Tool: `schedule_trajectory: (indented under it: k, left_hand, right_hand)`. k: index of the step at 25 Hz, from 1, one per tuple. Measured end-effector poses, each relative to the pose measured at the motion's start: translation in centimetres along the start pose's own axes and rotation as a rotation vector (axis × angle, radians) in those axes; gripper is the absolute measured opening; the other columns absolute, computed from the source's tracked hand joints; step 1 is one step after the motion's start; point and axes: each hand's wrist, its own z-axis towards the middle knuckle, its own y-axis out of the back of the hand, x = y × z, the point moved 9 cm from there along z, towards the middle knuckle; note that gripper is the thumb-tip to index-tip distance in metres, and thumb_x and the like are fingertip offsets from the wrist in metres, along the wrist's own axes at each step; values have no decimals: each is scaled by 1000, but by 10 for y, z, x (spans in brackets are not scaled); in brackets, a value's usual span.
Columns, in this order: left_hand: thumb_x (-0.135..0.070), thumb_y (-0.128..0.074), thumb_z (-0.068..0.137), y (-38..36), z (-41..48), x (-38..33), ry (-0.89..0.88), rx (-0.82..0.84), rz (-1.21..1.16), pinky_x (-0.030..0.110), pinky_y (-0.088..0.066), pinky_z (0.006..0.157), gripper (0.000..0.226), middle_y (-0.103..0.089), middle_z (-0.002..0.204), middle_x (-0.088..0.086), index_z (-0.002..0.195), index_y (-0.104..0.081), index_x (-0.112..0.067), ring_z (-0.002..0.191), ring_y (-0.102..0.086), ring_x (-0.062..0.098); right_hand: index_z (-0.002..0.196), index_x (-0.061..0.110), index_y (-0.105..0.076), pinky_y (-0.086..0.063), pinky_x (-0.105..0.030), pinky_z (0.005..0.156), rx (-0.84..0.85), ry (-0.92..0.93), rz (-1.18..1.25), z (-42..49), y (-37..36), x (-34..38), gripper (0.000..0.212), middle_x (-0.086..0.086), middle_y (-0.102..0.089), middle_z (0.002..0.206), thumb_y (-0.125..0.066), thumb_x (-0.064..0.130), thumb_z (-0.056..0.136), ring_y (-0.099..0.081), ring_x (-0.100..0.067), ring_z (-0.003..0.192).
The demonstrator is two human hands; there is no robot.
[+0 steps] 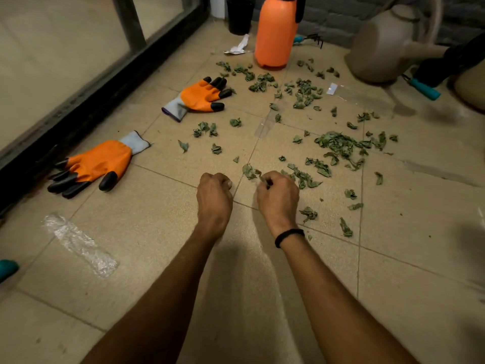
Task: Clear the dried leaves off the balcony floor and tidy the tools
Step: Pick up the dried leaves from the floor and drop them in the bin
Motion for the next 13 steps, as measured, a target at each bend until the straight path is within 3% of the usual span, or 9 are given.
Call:
schedule_trajectory:
  k: [2,6,10,13]
  left_hand:
    - [-15,-60,97,-3,7,-14,-67,36,-7,22,-41,75,16,-65,107,8,97,-75,-10,87,-59,13]
    - [-8,-60,97,-15,17,-48,-188,125,44,21,-38,78,18,-57,117,9,113,-68,-5,91,-51,13]
    - [5,-57,93,-43,23,-58,-259,249,182,31,-47,88,49,-55,127,14,139,-53,-10,109,-58,27]
    - [9,-55,91,-57,24,-62,-321,296,237,37,-49,96,68,-49,139,17,152,-39,-16,117,-54,31]
  right_hand:
    - [108,13,-73,-43,-16,72,5,-51,-38,6,19,-16,19,-4,-69,105,-64,8,92,-62,-15,95]
    - [123,10,-64,-53,-32,91,293,-90,-296,9,7,-40,36,-19,-52,129,-61,-1,89,-57,-29,109]
    - [149,19,-37,-47,-37,103,450,-84,-299,6,-3,-38,70,-19,-29,143,-70,11,88,-44,-32,125]
    - [143,28,-44,-46,-42,104,444,89,-310,6,-13,-26,65,-13,-33,139,-75,29,86,-40,-30,126]
